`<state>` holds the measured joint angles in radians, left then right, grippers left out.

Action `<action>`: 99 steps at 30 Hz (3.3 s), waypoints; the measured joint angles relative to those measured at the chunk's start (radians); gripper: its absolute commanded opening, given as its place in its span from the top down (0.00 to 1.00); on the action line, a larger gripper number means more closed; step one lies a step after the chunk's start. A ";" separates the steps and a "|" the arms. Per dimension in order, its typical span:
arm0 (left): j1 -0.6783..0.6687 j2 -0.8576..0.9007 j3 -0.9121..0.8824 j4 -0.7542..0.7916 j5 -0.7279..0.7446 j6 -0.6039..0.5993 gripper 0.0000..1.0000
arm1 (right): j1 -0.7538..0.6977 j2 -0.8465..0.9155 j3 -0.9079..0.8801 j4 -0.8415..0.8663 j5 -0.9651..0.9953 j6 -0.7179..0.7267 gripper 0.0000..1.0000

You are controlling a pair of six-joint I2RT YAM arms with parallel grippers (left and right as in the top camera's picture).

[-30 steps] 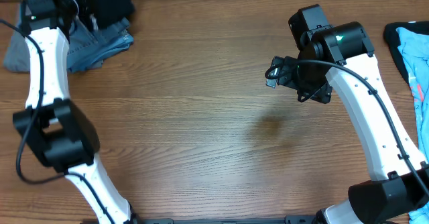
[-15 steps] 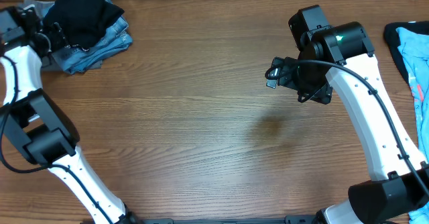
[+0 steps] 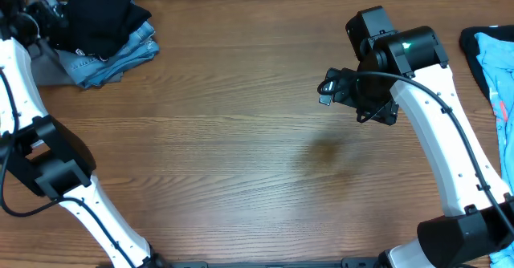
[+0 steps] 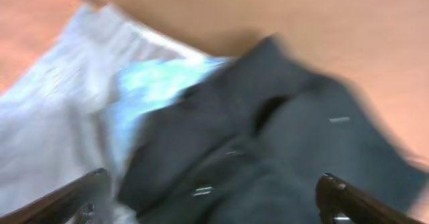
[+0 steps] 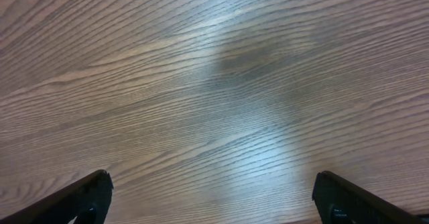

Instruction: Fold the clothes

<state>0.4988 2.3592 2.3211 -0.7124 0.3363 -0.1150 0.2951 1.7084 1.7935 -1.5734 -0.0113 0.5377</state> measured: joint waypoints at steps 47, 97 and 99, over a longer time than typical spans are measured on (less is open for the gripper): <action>-0.237 -0.538 -0.024 -0.475 0.024 -0.040 0.00 | 0.148 -0.084 -0.004 -0.016 0.071 0.080 0.00; -0.251 -1.271 -1.038 -0.383 0.183 0.040 0.00 | 0.459 -0.592 -0.008 -0.119 0.400 0.278 0.00; -0.251 -1.245 -1.038 -0.384 0.183 0.040 0.00 | 0.459 -0.592 -0.008 -0.119 0.400 0.278 0.00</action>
<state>0.2481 1.1145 1.2831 -1.0962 0.5198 -0.0746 0.7536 1.1164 1.7855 -1.6924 0.3885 0.8154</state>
